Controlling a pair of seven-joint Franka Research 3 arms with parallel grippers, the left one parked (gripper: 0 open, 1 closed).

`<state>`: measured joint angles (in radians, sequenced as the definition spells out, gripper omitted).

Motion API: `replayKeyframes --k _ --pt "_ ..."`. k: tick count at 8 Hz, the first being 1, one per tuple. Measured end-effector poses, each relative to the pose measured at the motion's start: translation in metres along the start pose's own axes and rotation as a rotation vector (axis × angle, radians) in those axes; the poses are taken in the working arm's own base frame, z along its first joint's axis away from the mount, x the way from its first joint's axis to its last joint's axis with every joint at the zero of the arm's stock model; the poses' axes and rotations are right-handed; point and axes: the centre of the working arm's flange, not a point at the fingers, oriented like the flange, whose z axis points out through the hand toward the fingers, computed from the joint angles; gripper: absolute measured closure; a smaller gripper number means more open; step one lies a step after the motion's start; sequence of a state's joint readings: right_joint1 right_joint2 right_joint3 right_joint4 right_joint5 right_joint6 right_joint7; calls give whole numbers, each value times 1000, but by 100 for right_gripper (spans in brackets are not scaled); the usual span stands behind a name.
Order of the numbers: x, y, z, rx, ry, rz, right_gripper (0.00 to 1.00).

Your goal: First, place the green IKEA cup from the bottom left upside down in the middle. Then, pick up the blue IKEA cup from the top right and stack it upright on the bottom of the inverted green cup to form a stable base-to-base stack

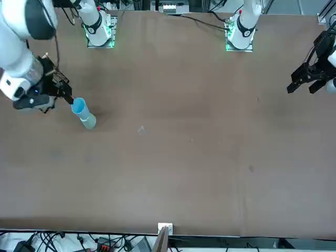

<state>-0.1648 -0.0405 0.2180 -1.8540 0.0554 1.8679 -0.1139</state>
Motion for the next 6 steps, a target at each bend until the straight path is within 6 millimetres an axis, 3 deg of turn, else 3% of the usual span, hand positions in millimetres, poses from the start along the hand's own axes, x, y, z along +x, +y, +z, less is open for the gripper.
replayKeyframes --k 3,6 --pt "2 25 -58 22 47 53 0" --pt "0 29 -90 3 64 79 0"
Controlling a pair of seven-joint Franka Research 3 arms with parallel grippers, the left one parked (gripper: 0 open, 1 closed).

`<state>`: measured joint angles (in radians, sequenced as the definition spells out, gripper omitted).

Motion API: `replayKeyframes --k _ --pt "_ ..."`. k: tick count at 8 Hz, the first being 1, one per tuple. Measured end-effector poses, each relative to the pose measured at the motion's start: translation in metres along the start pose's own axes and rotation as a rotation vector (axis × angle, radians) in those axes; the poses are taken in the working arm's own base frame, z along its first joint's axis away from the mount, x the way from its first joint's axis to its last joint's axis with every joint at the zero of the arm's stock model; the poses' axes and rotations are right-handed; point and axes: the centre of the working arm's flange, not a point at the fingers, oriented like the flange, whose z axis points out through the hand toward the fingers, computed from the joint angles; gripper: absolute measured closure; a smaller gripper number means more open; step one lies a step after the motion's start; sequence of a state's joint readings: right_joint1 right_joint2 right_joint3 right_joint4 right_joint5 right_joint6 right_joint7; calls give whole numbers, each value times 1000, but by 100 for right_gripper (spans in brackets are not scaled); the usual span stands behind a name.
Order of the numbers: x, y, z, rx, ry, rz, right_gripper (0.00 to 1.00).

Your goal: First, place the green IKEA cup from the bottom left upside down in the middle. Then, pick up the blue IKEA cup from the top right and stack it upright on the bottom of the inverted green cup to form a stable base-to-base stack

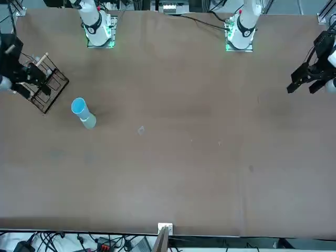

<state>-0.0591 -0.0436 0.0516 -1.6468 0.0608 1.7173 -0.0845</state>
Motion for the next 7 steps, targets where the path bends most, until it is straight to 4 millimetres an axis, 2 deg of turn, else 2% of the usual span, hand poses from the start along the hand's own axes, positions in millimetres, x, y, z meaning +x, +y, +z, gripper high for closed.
replayKeyframes --k 4,7 --pt "-4 11 -11 -6 -18 18 0" --pt "-5 7 -10 -4 -29 11 0"
